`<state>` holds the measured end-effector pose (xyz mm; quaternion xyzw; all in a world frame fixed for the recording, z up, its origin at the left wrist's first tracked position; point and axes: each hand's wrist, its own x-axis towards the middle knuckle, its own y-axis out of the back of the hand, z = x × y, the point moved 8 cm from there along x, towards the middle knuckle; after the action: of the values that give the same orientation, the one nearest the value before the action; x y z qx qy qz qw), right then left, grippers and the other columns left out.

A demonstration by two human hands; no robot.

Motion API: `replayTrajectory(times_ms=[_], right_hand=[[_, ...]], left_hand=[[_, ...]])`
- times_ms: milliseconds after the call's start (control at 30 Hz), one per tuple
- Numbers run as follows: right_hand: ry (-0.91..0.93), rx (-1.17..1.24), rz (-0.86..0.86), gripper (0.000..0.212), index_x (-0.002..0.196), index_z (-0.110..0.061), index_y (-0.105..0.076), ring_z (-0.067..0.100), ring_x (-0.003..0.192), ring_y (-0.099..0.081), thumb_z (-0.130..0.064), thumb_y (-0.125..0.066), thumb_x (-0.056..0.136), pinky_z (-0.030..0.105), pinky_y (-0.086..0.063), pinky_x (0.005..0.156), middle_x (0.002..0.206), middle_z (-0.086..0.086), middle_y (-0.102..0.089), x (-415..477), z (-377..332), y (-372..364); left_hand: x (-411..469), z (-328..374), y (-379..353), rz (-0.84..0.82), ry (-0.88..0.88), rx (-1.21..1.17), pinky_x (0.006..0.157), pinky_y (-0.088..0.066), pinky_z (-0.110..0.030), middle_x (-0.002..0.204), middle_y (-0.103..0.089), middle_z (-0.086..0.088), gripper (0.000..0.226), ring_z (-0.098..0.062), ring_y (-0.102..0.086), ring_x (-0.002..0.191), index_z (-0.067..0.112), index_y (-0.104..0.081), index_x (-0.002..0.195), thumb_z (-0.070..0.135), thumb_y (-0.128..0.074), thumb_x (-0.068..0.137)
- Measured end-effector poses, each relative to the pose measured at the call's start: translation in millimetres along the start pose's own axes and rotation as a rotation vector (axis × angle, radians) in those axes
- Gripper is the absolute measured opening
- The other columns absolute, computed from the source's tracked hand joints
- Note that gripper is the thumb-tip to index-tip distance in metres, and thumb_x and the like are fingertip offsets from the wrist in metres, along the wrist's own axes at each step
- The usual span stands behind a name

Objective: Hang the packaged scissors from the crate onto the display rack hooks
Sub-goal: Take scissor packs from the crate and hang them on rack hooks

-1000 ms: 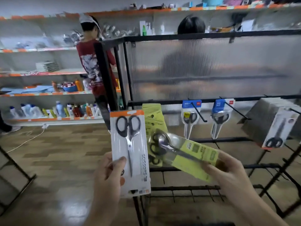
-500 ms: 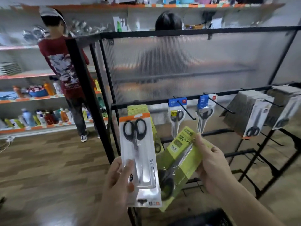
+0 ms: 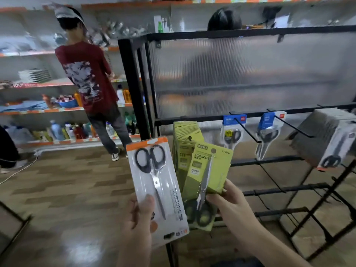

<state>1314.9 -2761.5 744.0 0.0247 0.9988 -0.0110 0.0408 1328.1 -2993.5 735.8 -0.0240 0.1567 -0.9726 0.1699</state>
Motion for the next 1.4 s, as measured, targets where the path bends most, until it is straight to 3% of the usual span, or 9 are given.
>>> replayTrajectory(times_ms=[100, 200, 267, 400, 567, 700, 800, 967, 1400], right_hand=[[0.026, -0.073, -0.039, 0.015, 0.109, -0.01, -0.07, 0.038, 0.097, -0.071, -0.014, -0.061, 0.099, 0.053, -0.056, 0.086, 0.102, 0.015, -0.076, 10, -4, -4], [0.035, -0.165, -0.02, 0.032, 0.099, -0.009, -0.071, 0.039, 0.074, -0.06, -0.04, -0.069, 0.09, 0.05, -0.048, 0.068, 0.093, 0.03, -0.066, 24, 4, -1], [0.049, -0.164, -0.008, 0.02, 0.098, -0.011, -0.072, 0.026, 0.066, -0.051, -0.03, -0.066, 0.099, 0.04, -0.041, 0.061, 0.086, 0.031, -0.063, 31, 9, 1], [0.099, -0.124, 0.04, 0.016, 0.105, -0.02, -0.073, 0.014, 0.078, -0.071, -0.017, -0.057, 0.103, 0.023, -0.054, 0.07, 0.088, 0.002, -0.078, 28, 15, -2], [0.053, -0.119, 0.15, 0.015, 0.104, -0.022, -0.073, 0.033, 0.095, -0.07, -0.025, -0.058, 0.104, 0.049, -0.059, 0.086, 0.092, 0.004, -0.077, 31, 36, 3], [0.001, -0.139, 0.181, 0.017, 0.096, -0.015, -0.074, 0.023, 0.086, -0.073, -0.025, -0.062, 0.102, 0.035, -0.059, 0.075, 0.087, 0.003, -0.078, 43, 33, 6], [-0.009, -0.147, 0.209, 0.013, 0.099, -0.015, -0.07, 0.018, 0.085, -0.073, -0.027, -0.065, 0.1, 0.026, -0.054, 0.065, 0.087, 0.003, -0.077, 59, 30, 8], [-0.091, -0.123, 0.289, 0.021, 0.097, -0.012, -0.069, 0.024, 0.083, -0.072, -0.031, -0.075, 0.093, 0.037, -0.057, 0.07, 0.089, 0.008, -0.076, 81, 41, 13], [-0.104, -0.253, 0.303, 0.047, 0.109, -0.017, -0.055, 0.018, 0.089, -0.065, -0.031, -0.087, 0.078, 0.035, -0.054, 0.075, 0.099, 0.002, -0.066, 69, 29, 26]], left_hand=[[1, 10, 14, 0.039, -0.06, 0.001, 0.041, -0.04, -0.015, 0.057, -0.058, 0.012, 0.051, -0.004, -0.053, 0.051, 0.023, -0.068, 0.088, 0.066, -0.084, 0.066], [1, 4, 16, 0.017, -0.031, 0.005, 0.04, -0.038, -0.015, 0.055, -0.056, 0.011, 0.008, -0.001, -0.051, 0.048, 0.013, -0.064, 0.094, 0.02, -0.064, 0.097], [1, 0, 14, -0.01, -0.013, -0.007, 0.04, -0.037, -0.016, 0.057, -0.054, 0.007, 0.007, -0.002, -0.049, 0.048, 0.017, -0.068, 0.09, 0.02, -0.063, 0.093], [0, 0, 15, -0.019, -0.036, -0.025, 0.043, -0.035, -0.025, 0.064, -0.052, -0.008, 0.009, -0.02, -0.043, 0.054, 0.026, -0.072, 0.081, 0.031, -0.069, 0.087], [-2, 0, 14, -0.059, -0.052, -0.081, 0.072, -0.04, -0.054, 0.084, -0.063, -0.017, 0.009, -0.035, -0.05, 0.078, 0.025, -0.074, 0.085, 0.033, -0.07, 0.086], [-7, -3, 8, -0.108, -0.044, -0.067, 0.073, -0.038, -0.058, 0.085, -0.05, -0.043, 0.015, -0.037, -0.049, 0.081, 0.02, -0.073, 0.089, 0.035, -0.068, 0.087], [-10, -6, 4, -0.13, -0.029, -0.069, 0.069, -0.038, -0.054, 0.078, -0.053, -0.029, 0.013, -0.035, -0.045, 0.075, 0.02, -0.072, 0.086, 0.031, -0.065, 0.086], [-17, 1, 5, -0.109, -0.05, -0.009, 0.043, -0.03, -0.025, 0.055, -0.039, -0.001, 0.011, -0.014, -0.033, 0.049, 0.019, -0.07, 0.082, 0.027, -0.063, 0.086], [-50, 3, -9, -0.154, -0.002, 0.057, 0.039, -0.032, -0.017, 0.054, -0.048, 0.002, 0.012, -0.005, -0.037, 0.043, 0.002, -0.065, 0.097, 0.012, -0.063, 0.09]])
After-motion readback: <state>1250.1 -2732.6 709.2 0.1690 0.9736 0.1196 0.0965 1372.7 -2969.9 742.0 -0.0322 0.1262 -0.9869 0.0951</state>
